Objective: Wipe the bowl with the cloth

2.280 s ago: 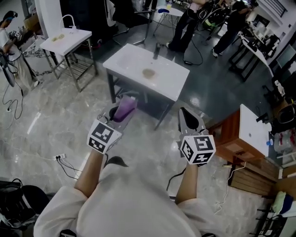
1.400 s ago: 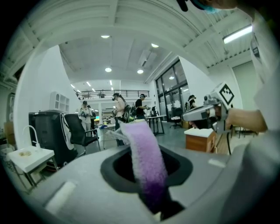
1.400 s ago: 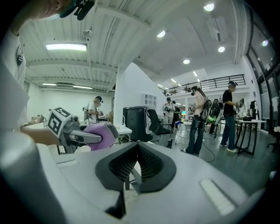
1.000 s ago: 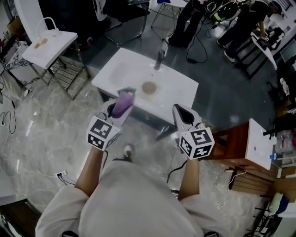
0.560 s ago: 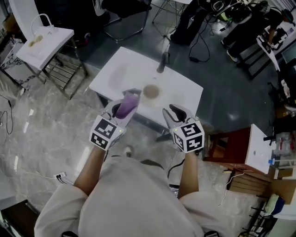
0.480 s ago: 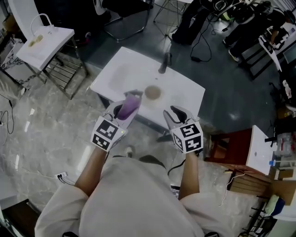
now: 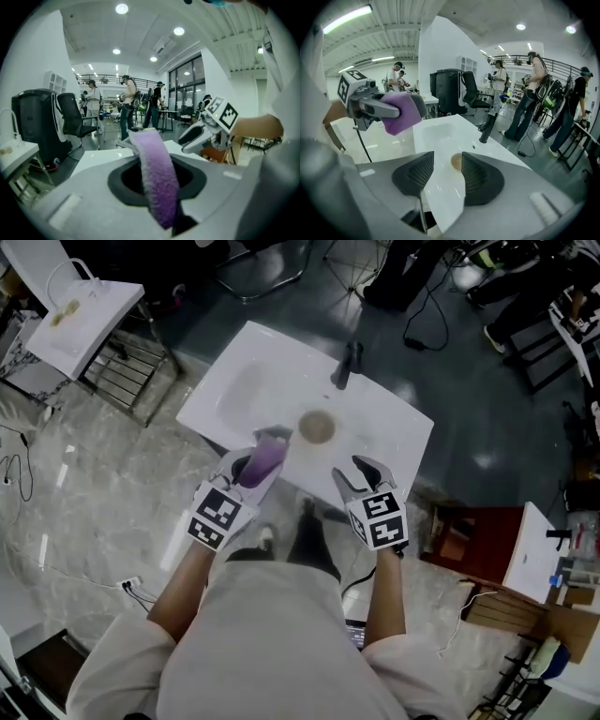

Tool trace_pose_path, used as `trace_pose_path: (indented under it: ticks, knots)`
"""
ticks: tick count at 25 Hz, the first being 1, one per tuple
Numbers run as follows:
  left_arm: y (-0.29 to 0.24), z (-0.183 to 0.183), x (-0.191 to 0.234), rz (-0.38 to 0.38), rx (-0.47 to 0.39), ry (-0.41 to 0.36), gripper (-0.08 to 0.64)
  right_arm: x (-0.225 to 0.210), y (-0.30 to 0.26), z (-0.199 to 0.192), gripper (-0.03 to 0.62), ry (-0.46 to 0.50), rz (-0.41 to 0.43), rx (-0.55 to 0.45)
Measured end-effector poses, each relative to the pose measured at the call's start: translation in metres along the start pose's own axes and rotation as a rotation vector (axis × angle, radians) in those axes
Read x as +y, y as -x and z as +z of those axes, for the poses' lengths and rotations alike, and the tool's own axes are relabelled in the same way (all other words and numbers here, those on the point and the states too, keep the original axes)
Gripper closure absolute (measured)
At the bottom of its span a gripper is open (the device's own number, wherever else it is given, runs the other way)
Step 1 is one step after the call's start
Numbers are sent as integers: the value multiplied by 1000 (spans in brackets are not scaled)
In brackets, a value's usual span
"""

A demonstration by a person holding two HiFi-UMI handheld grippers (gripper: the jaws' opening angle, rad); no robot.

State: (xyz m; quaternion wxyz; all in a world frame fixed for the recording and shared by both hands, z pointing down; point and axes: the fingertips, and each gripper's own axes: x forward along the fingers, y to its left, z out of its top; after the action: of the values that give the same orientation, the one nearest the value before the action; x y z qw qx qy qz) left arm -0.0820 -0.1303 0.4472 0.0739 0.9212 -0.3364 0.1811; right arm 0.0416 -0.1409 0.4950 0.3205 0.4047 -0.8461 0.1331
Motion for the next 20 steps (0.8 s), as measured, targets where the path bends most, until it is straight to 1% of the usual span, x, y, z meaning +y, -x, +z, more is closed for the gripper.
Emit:
trace_pose_path:
  ticks: [3, 8, 10, 15, 17, 20]
  knots:
    - [-24, -8, 16, -2, 30, 38, 466, -15, -28, -9, 400, 19, 19, 31]
    - [-68, -25, 41, 4, 88, 102, 465, -42, -71, -26, 400, 11, 90, 71]
    - [-85, -32, 55, 18, 114, 121, 466, -51, -88, -30, 400, 17, 125, 86]
    - [-112, -57, 74, 54, 175, 162, 466, -64, -131, -53, 400, 95, 179, 160]
    - [-116, -68, 77, 66, 195, 178, 465, -66, -146, -62, 400, 128, 200, 185]
    - [-113, -85, 77, 85, 222, 224, 465, -64, -164, -76, 407, 179, 252, 231]
